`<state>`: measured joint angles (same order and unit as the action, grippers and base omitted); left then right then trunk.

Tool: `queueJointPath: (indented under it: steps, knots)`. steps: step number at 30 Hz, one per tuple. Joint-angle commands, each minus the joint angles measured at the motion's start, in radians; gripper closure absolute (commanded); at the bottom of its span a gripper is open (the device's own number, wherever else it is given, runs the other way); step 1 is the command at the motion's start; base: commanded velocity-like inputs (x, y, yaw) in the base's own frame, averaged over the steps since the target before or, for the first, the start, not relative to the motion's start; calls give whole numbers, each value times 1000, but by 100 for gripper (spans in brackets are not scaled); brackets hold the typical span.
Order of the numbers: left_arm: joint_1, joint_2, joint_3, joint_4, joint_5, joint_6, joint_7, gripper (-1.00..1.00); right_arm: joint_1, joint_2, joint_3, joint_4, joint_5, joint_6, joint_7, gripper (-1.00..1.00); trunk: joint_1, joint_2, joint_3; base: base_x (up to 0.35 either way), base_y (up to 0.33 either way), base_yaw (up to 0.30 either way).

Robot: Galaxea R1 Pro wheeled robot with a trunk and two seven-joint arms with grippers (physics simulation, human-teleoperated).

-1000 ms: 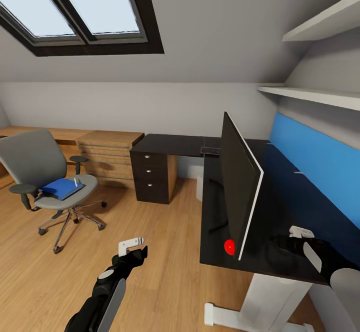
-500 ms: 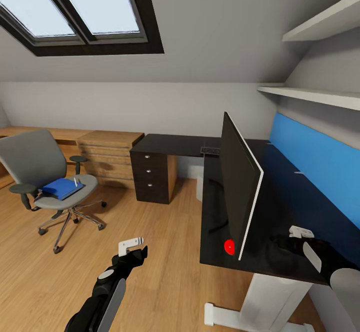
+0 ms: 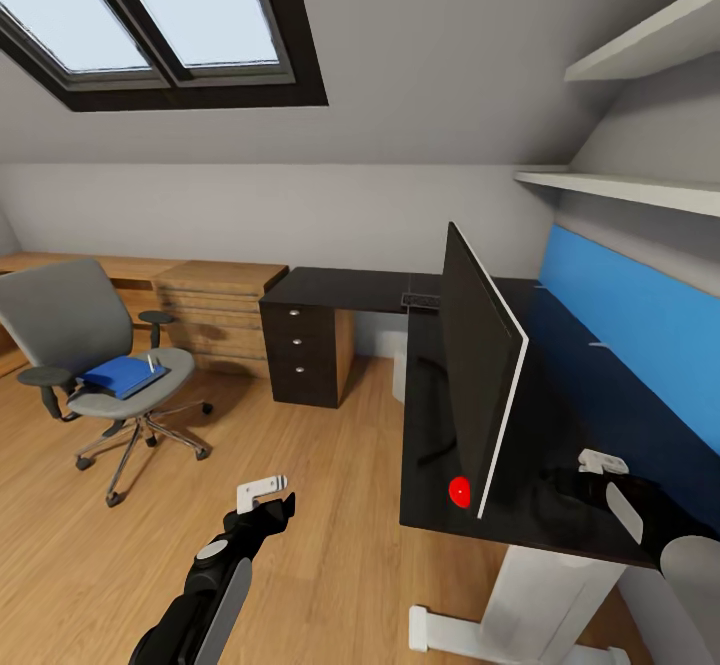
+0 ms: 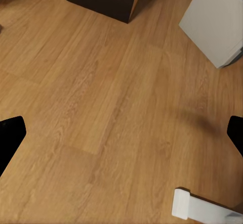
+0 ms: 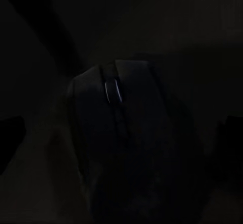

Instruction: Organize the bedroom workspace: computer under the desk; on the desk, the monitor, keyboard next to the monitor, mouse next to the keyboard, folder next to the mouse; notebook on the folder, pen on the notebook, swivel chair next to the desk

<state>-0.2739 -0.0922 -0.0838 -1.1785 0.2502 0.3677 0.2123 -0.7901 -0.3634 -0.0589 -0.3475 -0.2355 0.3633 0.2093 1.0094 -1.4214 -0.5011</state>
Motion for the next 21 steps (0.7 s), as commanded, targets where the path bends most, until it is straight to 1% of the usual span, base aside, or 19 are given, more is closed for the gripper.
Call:
queueJointPath:
  steps: [1, 21]
  knots:
    - [-1, 0, -2, -1, 11, 4, 9, -100, 0, 0, -6, 12, -8, 9, 4, -100, 0, 0, -1, 0, 0, 0]
    - [-1, 0, -2, -1, 11, 4, 8, -100, 0, 1, -6, 12, -8, 9, 2, -100, 0, 0, -1, 0, 0, 0]
